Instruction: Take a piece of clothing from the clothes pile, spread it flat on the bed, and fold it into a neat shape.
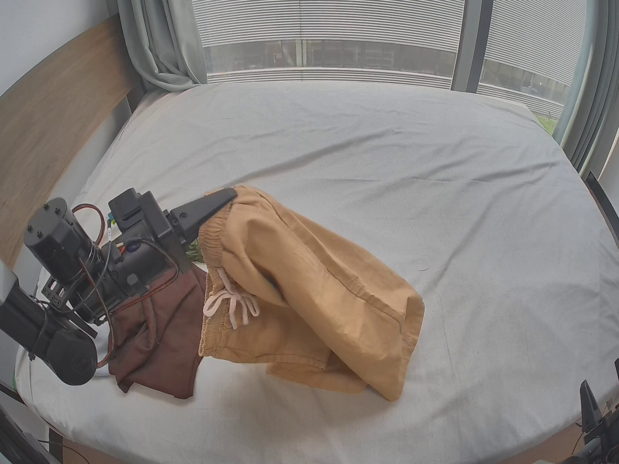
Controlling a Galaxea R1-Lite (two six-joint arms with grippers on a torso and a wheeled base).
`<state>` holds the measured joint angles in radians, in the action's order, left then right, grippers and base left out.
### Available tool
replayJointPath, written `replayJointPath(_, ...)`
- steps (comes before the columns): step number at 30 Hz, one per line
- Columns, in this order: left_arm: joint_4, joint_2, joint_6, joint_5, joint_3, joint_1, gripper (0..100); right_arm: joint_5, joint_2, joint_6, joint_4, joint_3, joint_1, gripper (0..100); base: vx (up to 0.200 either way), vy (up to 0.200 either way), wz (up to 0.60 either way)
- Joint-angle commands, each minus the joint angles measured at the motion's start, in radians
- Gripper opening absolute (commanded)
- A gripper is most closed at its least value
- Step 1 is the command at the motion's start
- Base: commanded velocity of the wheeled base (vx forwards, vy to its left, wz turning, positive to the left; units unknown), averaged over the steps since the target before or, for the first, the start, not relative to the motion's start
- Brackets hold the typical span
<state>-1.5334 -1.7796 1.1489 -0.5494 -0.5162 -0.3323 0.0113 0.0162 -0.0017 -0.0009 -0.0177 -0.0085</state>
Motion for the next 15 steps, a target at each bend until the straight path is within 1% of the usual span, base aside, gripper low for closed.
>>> replayJointPath(1, -0.016, -0.047, -0.055, -0.014, 0.056, 0.036, 0, 0.001, -0.016, 0.0, -0.001, 0.018, 0.001, 100, 0.0, 0.0, 0.0)
replayJointPath(3, -0.016, -0.066, -0.097, -0.012, 0.064, 0.036, 0, 0.001, -0.016, 0.0, -0.001, 0.018, 0.001, 100, 0.0, 0.0, 0.0)
replayJointPath(9, -0.017, -0.169, -0.319, -0.004, 0.076, 0.035, 0, 0.001, -0.016, -0.001, -0.001, 0.018, 0.001, 100, 0.0, 0.0, 0.0)
replayJointPath(12, -0.017, -0.212, -0.394, 0.005, 0.084, 0.038, 0, -0.001, -0.016, -0.003, -0.001, 0.018, 0.001, 100, 0.0, 0.0, 0.0)
replayJointPath(15, -0.017, -0.235, -0.443, 0.023, 0.093, 0.039, 0, -0.002, -0.016, -0.004, -0.001, 0.018, 0.001, 100, 0.0, 0.0, 0.0)
